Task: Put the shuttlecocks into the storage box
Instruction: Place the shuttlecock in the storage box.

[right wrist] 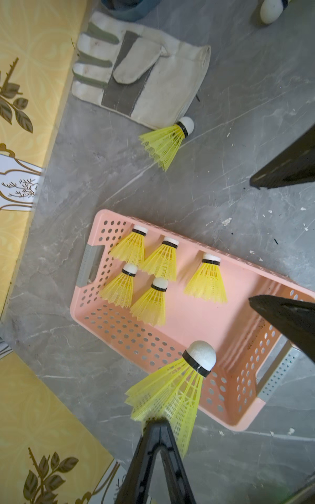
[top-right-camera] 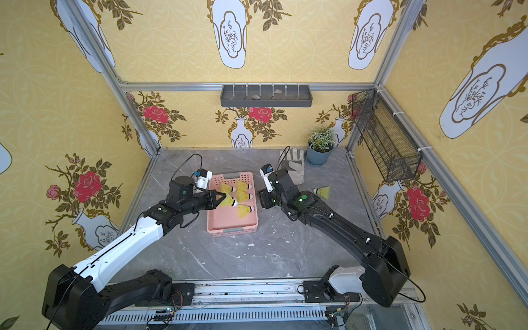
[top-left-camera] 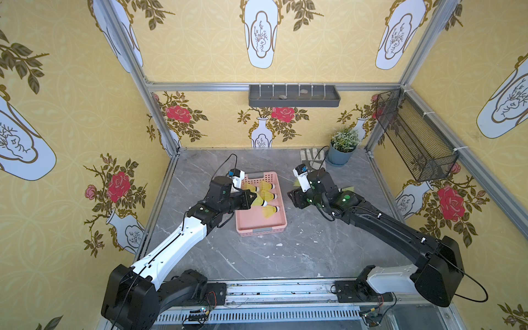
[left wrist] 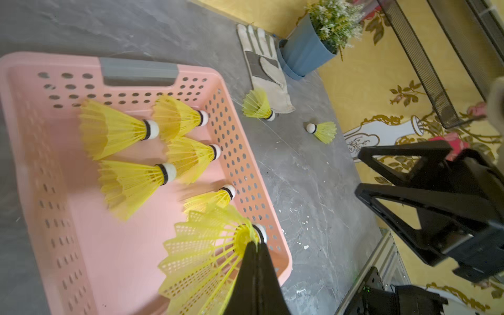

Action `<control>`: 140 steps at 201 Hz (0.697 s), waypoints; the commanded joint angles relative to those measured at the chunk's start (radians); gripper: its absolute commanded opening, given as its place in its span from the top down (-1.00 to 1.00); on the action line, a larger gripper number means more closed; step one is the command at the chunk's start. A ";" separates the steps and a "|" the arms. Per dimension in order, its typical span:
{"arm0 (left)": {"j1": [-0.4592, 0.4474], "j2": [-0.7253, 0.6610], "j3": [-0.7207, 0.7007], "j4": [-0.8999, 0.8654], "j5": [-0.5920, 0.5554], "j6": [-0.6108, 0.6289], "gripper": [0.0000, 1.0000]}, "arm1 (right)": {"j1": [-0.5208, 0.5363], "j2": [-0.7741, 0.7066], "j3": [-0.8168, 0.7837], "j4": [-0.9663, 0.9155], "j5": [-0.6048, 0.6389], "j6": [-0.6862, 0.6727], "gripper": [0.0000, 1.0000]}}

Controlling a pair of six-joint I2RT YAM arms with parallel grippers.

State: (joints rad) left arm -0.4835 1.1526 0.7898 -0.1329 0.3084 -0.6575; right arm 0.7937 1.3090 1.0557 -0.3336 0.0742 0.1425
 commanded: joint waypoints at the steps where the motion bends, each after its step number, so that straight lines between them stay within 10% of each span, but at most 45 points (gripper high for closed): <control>1: -0.006 -0.009 -0.034 0.051 -0.100 -0.108 1.00 | -0.001 -0.016 -0.015 0.058 0.086 0.037 -0.28; 140: -0.073 0.090 -0.112 0.095 -0.231 -0.243 1.00 | -0.010 -0.068 -0.090 0.102 0.128 0.085 -0.28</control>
State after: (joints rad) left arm -0.5533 1.2198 0.6846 -0.0795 0.1055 -0.8764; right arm 0.7845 1.2507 0.9741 -0.2817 0.1890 0.2085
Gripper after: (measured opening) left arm 0.048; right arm 0.642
